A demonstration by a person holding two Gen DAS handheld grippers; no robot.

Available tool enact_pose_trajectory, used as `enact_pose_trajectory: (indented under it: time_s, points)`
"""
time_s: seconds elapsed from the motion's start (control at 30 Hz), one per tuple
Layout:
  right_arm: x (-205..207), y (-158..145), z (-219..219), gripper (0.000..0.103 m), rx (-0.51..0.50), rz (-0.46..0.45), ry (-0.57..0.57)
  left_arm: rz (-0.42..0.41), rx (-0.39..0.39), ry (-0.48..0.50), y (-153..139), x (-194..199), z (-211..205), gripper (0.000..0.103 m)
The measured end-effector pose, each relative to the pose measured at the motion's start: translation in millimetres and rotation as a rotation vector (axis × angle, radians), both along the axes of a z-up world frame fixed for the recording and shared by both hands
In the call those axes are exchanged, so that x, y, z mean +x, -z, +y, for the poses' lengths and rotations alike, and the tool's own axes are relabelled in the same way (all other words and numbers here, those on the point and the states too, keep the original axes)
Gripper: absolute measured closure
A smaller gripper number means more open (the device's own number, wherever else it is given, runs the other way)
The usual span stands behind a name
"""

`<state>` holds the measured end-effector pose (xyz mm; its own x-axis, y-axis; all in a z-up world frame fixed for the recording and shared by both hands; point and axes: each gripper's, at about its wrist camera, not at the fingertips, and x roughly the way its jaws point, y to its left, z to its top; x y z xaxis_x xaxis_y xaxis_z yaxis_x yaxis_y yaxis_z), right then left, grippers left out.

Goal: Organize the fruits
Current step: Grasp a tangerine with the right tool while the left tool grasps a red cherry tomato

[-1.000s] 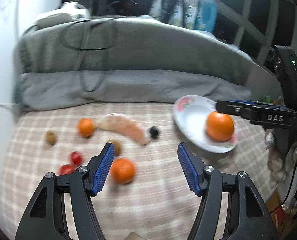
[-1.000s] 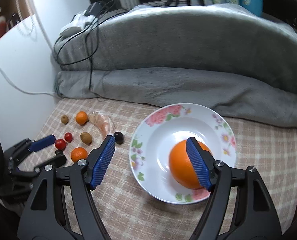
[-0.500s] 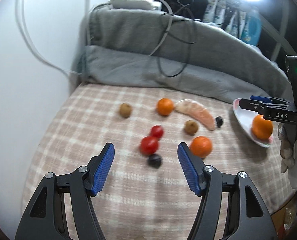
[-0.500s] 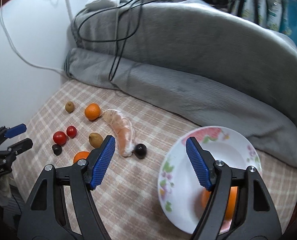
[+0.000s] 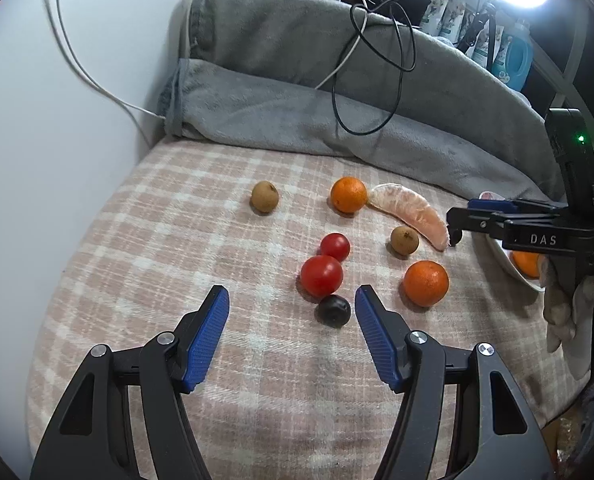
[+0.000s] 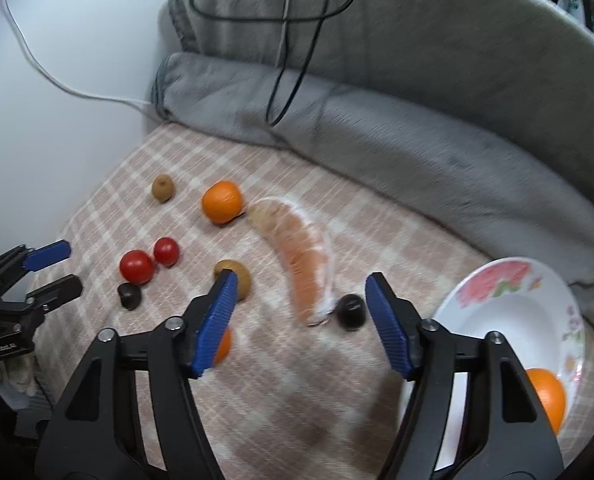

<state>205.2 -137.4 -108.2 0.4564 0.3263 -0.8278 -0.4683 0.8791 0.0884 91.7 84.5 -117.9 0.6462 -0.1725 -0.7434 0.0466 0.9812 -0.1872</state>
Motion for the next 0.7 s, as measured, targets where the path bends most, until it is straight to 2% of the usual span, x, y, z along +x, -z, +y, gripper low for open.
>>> enact_pose_trajectory:
  time_s: [0.1,0.17,0.23,0.3,0.7]
  points:
    - [-3.6,6.4,5.6,0.037,0.029,0.038,-0.017,0.015,-0.036,0.014,5.8,7.9,2.6,0.041]
    - [-6.7,8.5,7.5,0.037,0.048,0.055,-0.024,0.041,-0.075,0.021,11.2,15.9,5.6,0.049]
    - [-10.4,10.3,9.4,0.043,0.074,0.079,-0.030,0.063,-0.106,0.026,15.4,23.3,6.9,0.050]
    - [-14.8,11.3,11.8,0.043,0.093,0.095,-0.043,0.078,-0.124,0.038,18.1,30.6,5.9,0.051]
    - [-31.1,24.7,33.4,0.043,0.064,0.126,-0.090,0.133,-0.119,0.068,30.8,56.9,-11.1,0.054]
